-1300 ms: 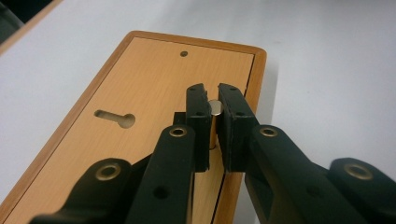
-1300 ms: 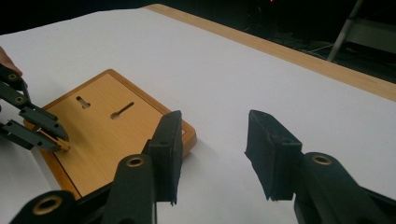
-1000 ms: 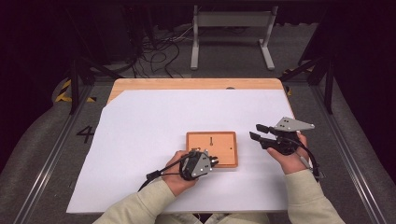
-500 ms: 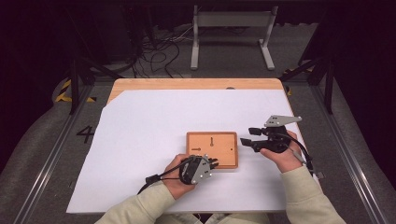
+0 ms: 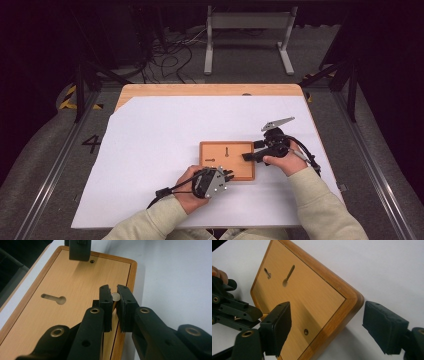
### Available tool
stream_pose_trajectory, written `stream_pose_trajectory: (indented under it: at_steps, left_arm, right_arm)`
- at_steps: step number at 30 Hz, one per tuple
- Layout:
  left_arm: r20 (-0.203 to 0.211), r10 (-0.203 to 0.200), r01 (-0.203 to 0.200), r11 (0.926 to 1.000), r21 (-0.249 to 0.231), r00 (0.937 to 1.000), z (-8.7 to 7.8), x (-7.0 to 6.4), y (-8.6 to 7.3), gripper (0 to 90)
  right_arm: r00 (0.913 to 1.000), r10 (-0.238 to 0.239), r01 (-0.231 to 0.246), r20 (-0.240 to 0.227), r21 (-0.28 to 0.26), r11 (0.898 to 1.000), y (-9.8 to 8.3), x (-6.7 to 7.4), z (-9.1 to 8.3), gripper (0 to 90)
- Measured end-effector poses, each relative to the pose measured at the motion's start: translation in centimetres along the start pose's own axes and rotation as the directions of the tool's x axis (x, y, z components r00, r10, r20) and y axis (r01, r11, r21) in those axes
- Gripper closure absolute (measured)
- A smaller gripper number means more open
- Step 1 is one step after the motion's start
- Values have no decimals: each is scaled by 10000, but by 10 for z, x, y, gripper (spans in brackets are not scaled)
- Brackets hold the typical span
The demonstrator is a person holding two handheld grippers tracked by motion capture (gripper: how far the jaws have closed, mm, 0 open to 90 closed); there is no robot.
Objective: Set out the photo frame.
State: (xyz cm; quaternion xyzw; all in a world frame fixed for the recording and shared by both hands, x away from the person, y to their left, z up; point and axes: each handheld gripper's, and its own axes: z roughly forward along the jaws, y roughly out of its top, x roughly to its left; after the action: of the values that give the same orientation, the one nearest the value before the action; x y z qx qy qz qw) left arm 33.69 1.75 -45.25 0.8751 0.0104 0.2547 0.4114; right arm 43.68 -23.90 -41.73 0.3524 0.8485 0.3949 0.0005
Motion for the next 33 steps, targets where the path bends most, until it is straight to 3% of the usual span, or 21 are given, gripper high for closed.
stream_pose_trajectory:
  at_steps: [6, 11, 14, 17, 20, 22, 23, 24, 25, 26, 27, 32, 33]
  left_arm:
    - [11, -36, 36, 10000, -38, 10000, 0, 1, -1, 828]
    - [33, -59, 60, 10000, -66, 10000, 0, 1, -1, 827]
    - [76, -79, 79, 9999, -76, 9999, 0, 1, -1, 823]
    - [296, -210, 212, 9997, -74, 9993, -1, 1, -1, 809]
    - [587, -433, 440, 9990, -108, 9973, -2, 3, -1, 787]
    - [1447, -1083, 1125, 9934, -212, 9835, -5, 10, -2, 760]
    - [1998, -1494, 1608, 9861, -420, 9684, -8, 13, -3, 736]
    - [1998, -1494, 1608, 9861, -420, 9684, -8, 13, -3, 704]
    - [2115, -1700, 1862, 9808, -589, 9625, -11, 15, -4, 704]
    - [2344, -2033, 2283, 9699, -845, 9507, -19, 21, -5, 647]
    - [2464, -2231, 2533, 9624, -980, 9431, -24, 23, -5, 636]
    - [2478, -2587, 2946, 9480, -1202, 9336, -47, 33, -14, 572]
    - [2466, -2845, 3217, 9384, -1259, 9264, -53, 36, -18, 566]
  right_arm:
    - [9961, 278, -253, -842, 307, 9992, 2, -3, 17, 215]
    - [9940, 314, -255, -1045, 573, 9980, 3, -4, 26, 255]
    - [9914, 451, -374, -1231, 642, 9972, 3, -6, 26, 282]
    - [9844, 710, -608, -1608, 678, 9958, 4, -11, 20, 364]
    - [9835, 461, -357, -1750, 617, 9975, 5, -9, 13, 407]
    - [9836, 150, -54, -1797, 541, 9985, 5, -6, 8, 443]
    - [9835, -37, 133, -1811, 518, 9986, 6, -5, 5, 458]
    - [9829, -331, 417, -1812, 436, 9982, 6, -2, 2, 472]
    - [9829, -331, 417, -1812, 436, 9982, 6, -2, 2, 472]
    - [9814, -754, 832, -1768, 368, 9959, 5, 2, -2, 488]
    - [9801, -922, 997, -1758, 342, 9944, 5, 4, -4, 493]
    - [9691, -1737, 1777, -1751, 74, 9841, 2, 11, -12, 534]
    - [9672, -1864, 1902, -1723, 51, 9817, 1, 13, -13, 543]
